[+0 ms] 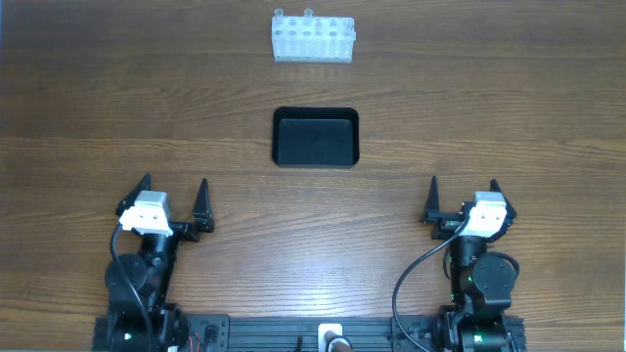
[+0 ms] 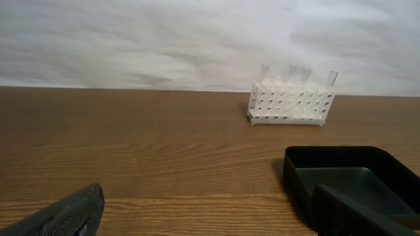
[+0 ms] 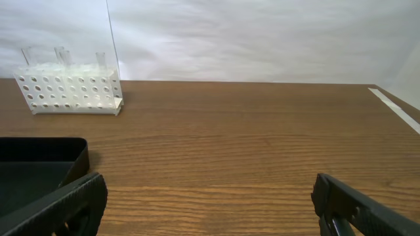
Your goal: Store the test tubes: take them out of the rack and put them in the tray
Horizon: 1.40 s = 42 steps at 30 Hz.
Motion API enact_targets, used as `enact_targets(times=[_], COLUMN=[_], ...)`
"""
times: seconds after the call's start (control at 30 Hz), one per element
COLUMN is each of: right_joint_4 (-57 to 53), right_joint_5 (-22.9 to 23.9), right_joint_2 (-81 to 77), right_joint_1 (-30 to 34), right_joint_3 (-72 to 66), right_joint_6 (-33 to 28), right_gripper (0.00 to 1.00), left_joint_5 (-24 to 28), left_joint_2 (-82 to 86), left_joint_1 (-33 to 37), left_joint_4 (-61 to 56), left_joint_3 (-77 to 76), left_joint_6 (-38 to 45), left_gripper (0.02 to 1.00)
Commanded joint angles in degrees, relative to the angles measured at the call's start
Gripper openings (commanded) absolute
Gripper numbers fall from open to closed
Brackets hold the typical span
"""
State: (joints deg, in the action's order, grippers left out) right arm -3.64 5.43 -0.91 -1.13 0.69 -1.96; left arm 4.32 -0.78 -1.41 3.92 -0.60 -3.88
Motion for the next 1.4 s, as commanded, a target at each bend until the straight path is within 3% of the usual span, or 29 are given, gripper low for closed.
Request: enact_targets(times=[0.03,1.03,1.23,1.4], right_joint_4=[-0.22,-0.22,-0.22,-0.22], right_joint_5=[-0.66,-0.66,-0.66,-0.66], right_joint_2=[0.63,0.63,0.63,0.63], right_joint_1=[0.39,0.39,0.39,0.39], right_joint_3=[-0.39,-0.39,-0.42,-0.39], right_joint_6=[-0.26,-0.26,-0.28,-0.26], right_gripper=[0.991,0.993,0.993,0.993], left_joint_5=[0.57,0.55,-2.69,-4.24], left_joint_2=[0.28,0.31,0.28,-3.96], left_joint_1=[0.46,0.44,0.42,0.42], left_joint_4=[0.17,0.17,-0.26,-12.9], left_joint_3=[0.26,0.26,0.26,0.17], left_joint_6=[0.46,0.46,0.48,0.48], left_gripper=[1.0,1.0,1.0,0.996])
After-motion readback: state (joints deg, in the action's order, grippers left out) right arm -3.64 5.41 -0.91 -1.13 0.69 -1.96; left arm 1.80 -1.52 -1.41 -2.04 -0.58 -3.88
